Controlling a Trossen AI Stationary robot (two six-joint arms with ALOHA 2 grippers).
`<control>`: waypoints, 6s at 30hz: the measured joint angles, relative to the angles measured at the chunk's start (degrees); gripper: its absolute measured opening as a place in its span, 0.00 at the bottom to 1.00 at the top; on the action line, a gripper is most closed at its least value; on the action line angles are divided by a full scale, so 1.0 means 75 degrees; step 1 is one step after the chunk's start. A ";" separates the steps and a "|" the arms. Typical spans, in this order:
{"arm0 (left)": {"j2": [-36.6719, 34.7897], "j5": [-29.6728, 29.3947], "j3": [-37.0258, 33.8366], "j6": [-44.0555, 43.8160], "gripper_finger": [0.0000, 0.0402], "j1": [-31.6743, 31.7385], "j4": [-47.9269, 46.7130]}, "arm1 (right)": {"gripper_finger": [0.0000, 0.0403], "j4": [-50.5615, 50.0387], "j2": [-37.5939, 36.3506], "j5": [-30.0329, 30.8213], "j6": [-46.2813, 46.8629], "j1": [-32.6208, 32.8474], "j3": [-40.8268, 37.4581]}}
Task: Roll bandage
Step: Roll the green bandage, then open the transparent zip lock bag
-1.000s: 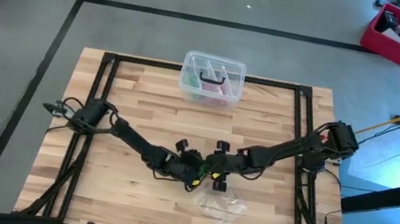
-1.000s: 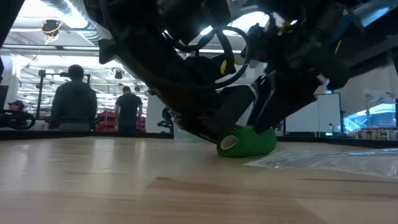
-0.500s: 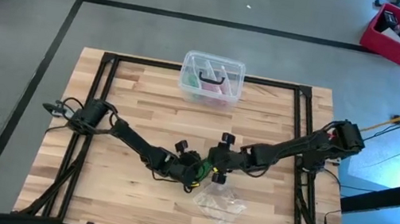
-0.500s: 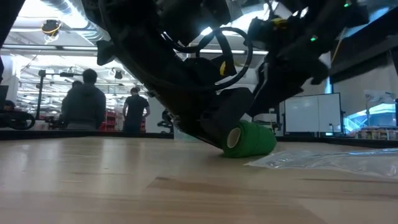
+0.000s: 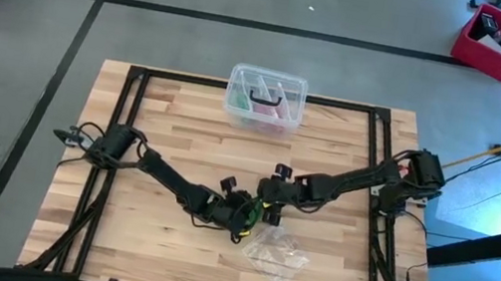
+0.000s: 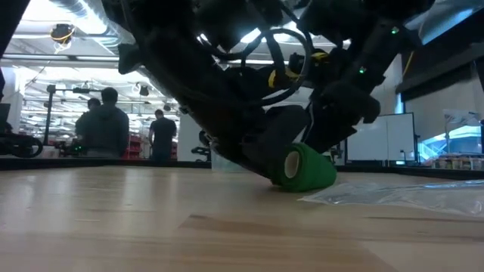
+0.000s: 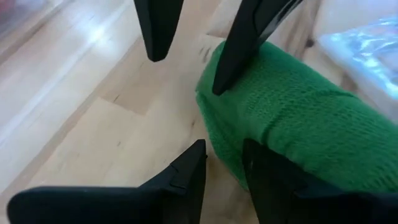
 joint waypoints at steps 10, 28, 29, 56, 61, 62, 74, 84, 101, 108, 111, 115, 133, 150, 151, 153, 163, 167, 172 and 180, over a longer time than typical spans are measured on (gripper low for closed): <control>-0.0332 -0.0026 0.0219 0.0749 0.25 -0.0170 0.0119 | 0.48 -0.0462 -0.0029 0.1256 0.0579 0.1051 -0.0023; -0.0015 0.0428 0.0239 0.0785 0.25 0.0300 0.1198 | 0.48 -0.0601 -0.0005 0.2489 0.0915 0.1769 -0.0043; 0.0062 0.0411 0.0244 0.0653 0.25 0.0296 0.1208 | 0.48 -0.0624 -0.0005 0.2487 0.0915 0.1769 -0.0043; -0.0918 0.0882 0.0228 0.0516 0.25 -0.0436 -0.0256 | 0.48 -0.0622 -0.0011 0.2481 0.0915 0.1769 -0.0037; -0.0900 0.0661 0.0225 0.0423 0.25 -0.0458 -0.0087 | 0.48 -0.0619 -0.0008 0.2480 0.0925 0.1769 -0.0037; -0.0895 0.0660 0.0225 0.0476 0.25 -0.0455 0.0036 | 0.48 -0.0619 -0.0008 0.2478 0.0926 0.1769 -0.0040; -0.0381 0.1157 0.0228 0.0588 0.25 -0.0496 0.0597 | 0.48 -0.0619 -0.0008 0.2483 0.0952 0.1768 -0.0040; 0.0164 0.1110 0.0222 0.0026 0.25 -0.0508 0.0490 | 0.48 -0.0624 -0.0006 0.2484 0.0952 0.1760 -0.0040; -0.1297 0.0511 0.0228 0.0406 0.25 -0.1047 -0.1370 | 0.48 -0.0562 -0.0008 0.2493 0.0965 0.1763 -0.0046; -0.1527 0.0265 0.0228 0.0688 0.25 -0.1383 -0.1370 | 0.49 -0.0322 -0.0086 0.2448 0.0960 0.1757 -0.0062; -0.1480 0.0189 0.0225 0.0558 0.25 -0.1498 -0.1423 | 0.53 -0.0345 -0.0301 0.2201 0.1076 0.1769 -0.0066; -0.1472 -0.0093 0.0225 0.0553 0.25 -0.1665 -0.1440 | 0.63 -0.0307 -0.0728 0.1994 0.1113 0.1757 -0.0064; -0.1472 -0.0199 0.0225 0.0173 0.25 -0.1723 -0.1414 | 0.72 -0.1164 -0.2607 0.0418 0.2194 0.3145 -0.0045; -0.1472 -0.0195 0.0225 0.0070 0.25 -0.1714 -0.1084 | 0.65 -0.0150 0.0452 0.0879 0.2747 0.4127 -0.0027; -0.1472 -0.0195 0.0225 0.0070 0.25 -0.1717 -0.1082 | 0.61 -0.0064 0.0496 0.0721 0.2725 0.4066 -0.0014; -0.1472 -0.0195 0.0225 0.0058 0.25 -0.1717 -0.1081 | 0.50 -0.0029 0.0519 0.0681 0.2712 0.4042 -0.0014; -0.1472 -0.0195 0.0225 -0.0162 0.25 -0.1694 -0.1009 | 0.06 -0.0758 0.0160 0.1403 0.2449 0.4366 -0.0050; -0.1472 -0.0192 0.0225 -0.0027 0.25 -0.1694 -0.0569 | 0.02 -0.1572 -0.0248 0.2340 0.2003 0.4890 0.0408; -0.1472 -0.0190 0.0225 0.0414 0.25 -0.1666 0.0695 | 0.04 -0.2243 -0.0270 0.4838 0.0379 0.5515 0.1180; -0.1553 -0.0189 0.0228 0.0536 0.25 -0.1548 0.1381 | 0.02 -0.2008 -0.0262 0.7422 -0.2147 0.5610 0.1274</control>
